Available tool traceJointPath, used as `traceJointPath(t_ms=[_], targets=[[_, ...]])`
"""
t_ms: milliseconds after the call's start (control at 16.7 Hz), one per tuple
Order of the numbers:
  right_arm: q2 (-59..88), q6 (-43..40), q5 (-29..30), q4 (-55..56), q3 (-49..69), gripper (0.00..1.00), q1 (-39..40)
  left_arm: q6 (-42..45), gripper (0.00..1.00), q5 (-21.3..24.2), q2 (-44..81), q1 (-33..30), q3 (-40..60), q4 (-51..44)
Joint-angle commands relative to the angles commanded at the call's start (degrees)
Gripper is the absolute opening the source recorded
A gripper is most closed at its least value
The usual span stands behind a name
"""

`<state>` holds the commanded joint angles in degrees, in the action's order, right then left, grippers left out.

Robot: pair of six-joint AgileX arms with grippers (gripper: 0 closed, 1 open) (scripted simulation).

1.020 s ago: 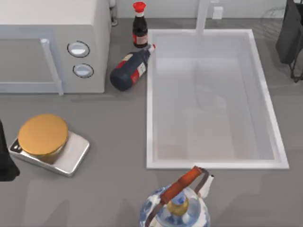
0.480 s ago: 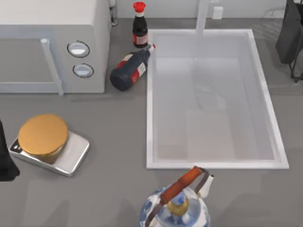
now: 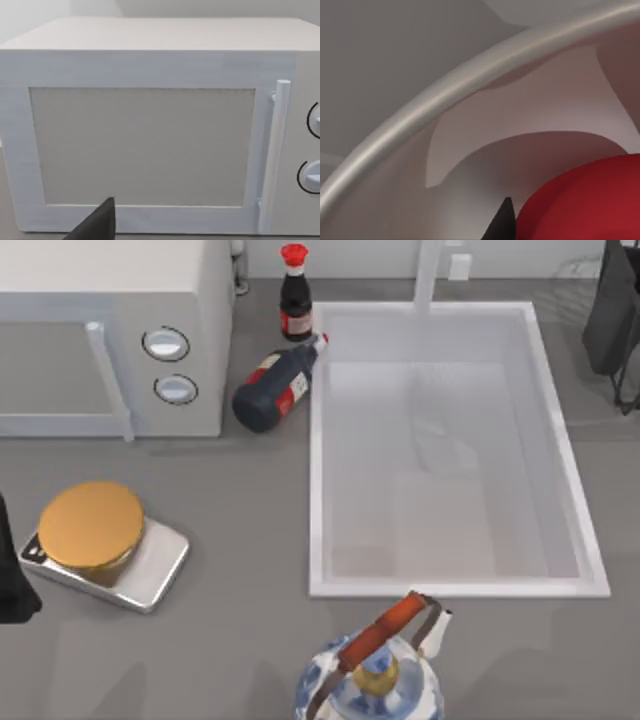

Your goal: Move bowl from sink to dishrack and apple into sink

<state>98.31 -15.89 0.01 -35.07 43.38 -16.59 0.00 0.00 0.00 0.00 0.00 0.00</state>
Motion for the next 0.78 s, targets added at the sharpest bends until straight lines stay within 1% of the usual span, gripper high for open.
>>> traceJointPath(t_ms=[120, 180, 360, 780], targets=[[0.0, 0.0, 0.0, 0.0, 0.0, 0.00, 0.0, 0.0, 1.00, 0.0, 0.0, 0.0, 0.0, 0.0], [-3.7, 0.1, 0.6, -1.4, 3.8, 0.00, 0.1, 0.0, 1.00, 0.0, 0.0, 0.0, 0.0, 0.0], [-4.3, 0.0, 0.6, -3.4, 5.2, 0.00, 0.1, 0.0, 1.00, 0.0, 0.0, 0.0, 0.0, 0.0], [-9.4, -0.3, 0.5, -19.3, 15.5, 0.00, -0.1, 0.0, 1.00, 0.0, 0.0, 0.0, 0.0, 0.0]])
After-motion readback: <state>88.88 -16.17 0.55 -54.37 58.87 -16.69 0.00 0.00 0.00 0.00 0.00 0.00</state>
